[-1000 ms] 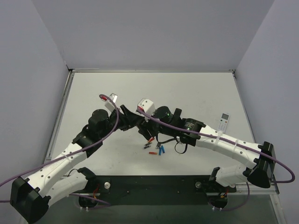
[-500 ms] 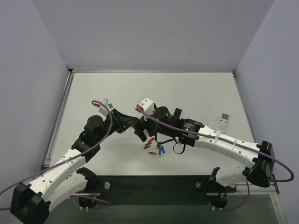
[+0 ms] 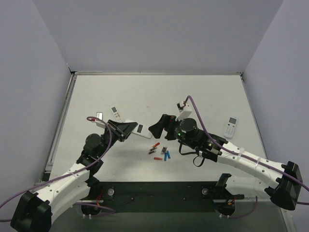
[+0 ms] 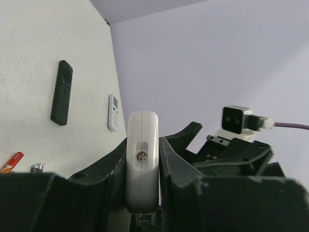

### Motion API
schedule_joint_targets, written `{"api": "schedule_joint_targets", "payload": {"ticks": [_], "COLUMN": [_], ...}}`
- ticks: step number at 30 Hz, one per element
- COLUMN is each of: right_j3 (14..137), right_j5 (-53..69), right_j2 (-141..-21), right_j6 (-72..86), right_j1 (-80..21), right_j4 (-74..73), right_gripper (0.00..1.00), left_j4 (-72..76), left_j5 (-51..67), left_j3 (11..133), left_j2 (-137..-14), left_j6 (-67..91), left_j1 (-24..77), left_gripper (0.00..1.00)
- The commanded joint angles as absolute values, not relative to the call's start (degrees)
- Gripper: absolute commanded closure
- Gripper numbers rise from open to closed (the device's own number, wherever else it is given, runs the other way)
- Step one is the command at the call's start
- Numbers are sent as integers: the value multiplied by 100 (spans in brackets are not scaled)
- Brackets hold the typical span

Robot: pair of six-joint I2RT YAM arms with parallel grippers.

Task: Load the batteries into the remote control
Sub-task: Adjust the remote control, then remove the battery cover from the remote control.

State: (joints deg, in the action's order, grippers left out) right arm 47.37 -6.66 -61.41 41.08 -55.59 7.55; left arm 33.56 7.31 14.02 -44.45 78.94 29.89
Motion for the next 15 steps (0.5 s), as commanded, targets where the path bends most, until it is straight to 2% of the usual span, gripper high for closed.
{"api": "schedule_joint_targets", "payload": {"ticks": [1,7,15], "right_j3": [4360,3999,4140], "right_j5": [-466,322,984], "right_j2": [-6100,-6275,-6521], "right_j6": [5326,5677,5572], "right_j1": [-5335,-5063,-4887], "right_j4": [1607,2521,2988], "right_gripper": [8,19,25], "left_j4": [4701,5001,5027], "left_j5": [484,264,88], "left_j3": [1275,1204,1248], "left_j2": [-4482,-4430,-4403], "left_j6": [8200,8244,8183], "left_j1": [2962,2971,2971], "left_gripper": [100,100,100]}}
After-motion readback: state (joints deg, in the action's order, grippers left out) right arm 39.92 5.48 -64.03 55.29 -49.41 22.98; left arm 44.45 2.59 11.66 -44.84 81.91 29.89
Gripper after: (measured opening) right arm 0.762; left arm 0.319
